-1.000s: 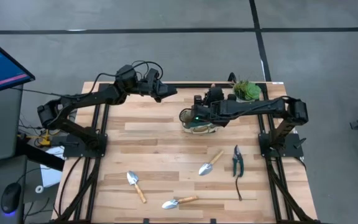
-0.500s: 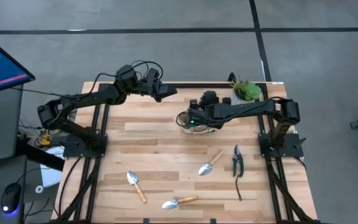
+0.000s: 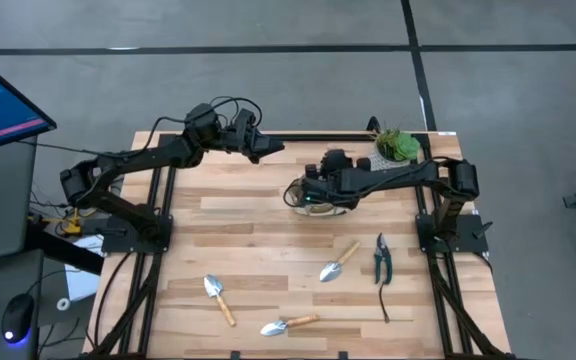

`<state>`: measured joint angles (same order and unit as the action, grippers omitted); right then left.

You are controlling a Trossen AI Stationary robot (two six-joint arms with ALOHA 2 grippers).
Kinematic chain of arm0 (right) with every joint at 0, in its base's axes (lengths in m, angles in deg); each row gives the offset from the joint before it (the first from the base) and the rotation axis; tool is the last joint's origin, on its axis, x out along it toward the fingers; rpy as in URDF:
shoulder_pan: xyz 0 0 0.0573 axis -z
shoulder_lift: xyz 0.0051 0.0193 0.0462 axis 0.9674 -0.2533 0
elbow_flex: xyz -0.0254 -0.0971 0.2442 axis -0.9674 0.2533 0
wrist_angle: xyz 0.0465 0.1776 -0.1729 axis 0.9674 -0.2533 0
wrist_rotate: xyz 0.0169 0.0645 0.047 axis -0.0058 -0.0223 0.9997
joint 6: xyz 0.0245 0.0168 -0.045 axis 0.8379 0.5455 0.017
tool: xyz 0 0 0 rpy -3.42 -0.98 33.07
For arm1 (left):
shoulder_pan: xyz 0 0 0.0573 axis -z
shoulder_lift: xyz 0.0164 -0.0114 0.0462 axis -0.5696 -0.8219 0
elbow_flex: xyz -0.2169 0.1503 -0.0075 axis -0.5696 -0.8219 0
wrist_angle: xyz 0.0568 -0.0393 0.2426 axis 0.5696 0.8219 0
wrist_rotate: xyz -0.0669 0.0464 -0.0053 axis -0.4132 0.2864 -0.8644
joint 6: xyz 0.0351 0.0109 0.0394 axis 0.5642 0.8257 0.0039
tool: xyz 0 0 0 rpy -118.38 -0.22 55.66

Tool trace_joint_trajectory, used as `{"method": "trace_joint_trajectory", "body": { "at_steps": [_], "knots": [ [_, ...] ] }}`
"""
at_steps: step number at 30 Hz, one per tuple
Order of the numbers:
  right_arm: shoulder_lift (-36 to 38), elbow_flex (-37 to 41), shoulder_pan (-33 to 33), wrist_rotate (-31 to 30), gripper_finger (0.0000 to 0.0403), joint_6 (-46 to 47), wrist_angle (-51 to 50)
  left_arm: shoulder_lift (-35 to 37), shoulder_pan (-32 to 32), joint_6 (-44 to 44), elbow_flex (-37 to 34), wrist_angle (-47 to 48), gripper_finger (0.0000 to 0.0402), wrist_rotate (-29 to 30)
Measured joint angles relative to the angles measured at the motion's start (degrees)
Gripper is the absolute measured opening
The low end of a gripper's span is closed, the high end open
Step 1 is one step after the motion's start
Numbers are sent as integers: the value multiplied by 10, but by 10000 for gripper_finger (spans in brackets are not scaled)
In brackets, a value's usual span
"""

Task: Pick & Place Garden tools in Gardening bag
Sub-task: Put the trowel into the gardening bag

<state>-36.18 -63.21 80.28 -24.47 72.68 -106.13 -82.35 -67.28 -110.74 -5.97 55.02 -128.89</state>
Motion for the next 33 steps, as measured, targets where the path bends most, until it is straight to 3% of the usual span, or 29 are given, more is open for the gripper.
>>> {"method": "trace_joint_trajectory", "body": {
  "at_steps": [17, 28, 33],
  "knots": [
    [24, 1, -27, 8, 105, -17, -40, 0, 0, 0, 0, -5, 108, 0],
    [39, 0, -27, 23, 206, -25, -45, 0, 0, 0, 0, -6, 108, 0],
    [48, 0, -27, 37, 230, -41, -42, 0, 0, 0, 0, -6, 108, 0]
  ]
}}
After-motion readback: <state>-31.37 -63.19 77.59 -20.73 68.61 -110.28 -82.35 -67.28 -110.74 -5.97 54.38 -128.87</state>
